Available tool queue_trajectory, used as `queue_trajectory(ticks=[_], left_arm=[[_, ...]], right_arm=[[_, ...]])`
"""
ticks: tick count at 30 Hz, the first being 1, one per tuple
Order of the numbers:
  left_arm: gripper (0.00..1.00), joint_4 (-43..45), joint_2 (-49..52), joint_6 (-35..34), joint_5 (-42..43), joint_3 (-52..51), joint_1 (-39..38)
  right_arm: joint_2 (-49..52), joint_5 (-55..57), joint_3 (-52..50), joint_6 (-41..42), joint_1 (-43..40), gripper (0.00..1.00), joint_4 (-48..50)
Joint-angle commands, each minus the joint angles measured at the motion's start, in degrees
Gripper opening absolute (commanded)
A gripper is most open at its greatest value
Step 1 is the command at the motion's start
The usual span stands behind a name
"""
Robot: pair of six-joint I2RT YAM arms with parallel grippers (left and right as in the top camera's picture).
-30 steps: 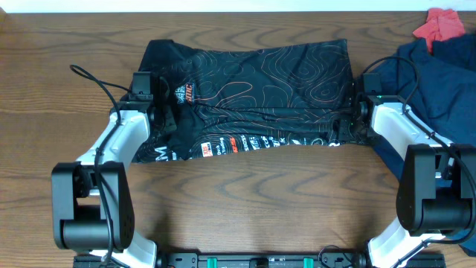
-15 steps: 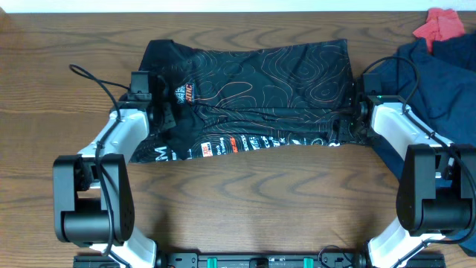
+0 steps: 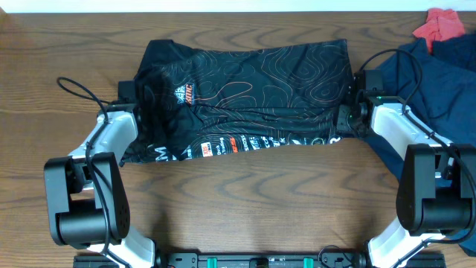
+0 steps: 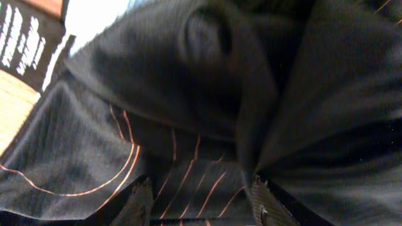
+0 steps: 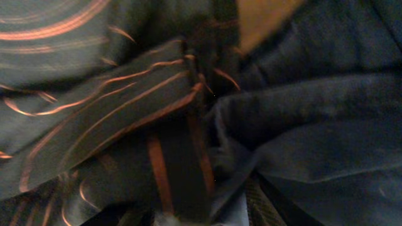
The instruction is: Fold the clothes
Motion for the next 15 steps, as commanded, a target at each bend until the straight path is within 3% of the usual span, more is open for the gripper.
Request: queue_trajectory(ticks=[1, 8, 15], left_arm=[[0.53, 0.31, 0.74, -0.15, -0.07, -2.75, 0.04], [0.54, 1.99, 0.74, -0.15, -2.67, -6.1, 0.26], [0.54, 1.99, 0.74, -1.75, -4.15, -6.1, 2.12]], right_arm=[[-0.55, -3.63, -0.09, -0.74, -0.17, 0.44, 1.2], [-6.38, -2.12, 0.76, 0.11, -0.2, 0.51, -2.05], [-11.37, -6.19, 0.76, -1.27, -0.17, 0.58, 1.4]])
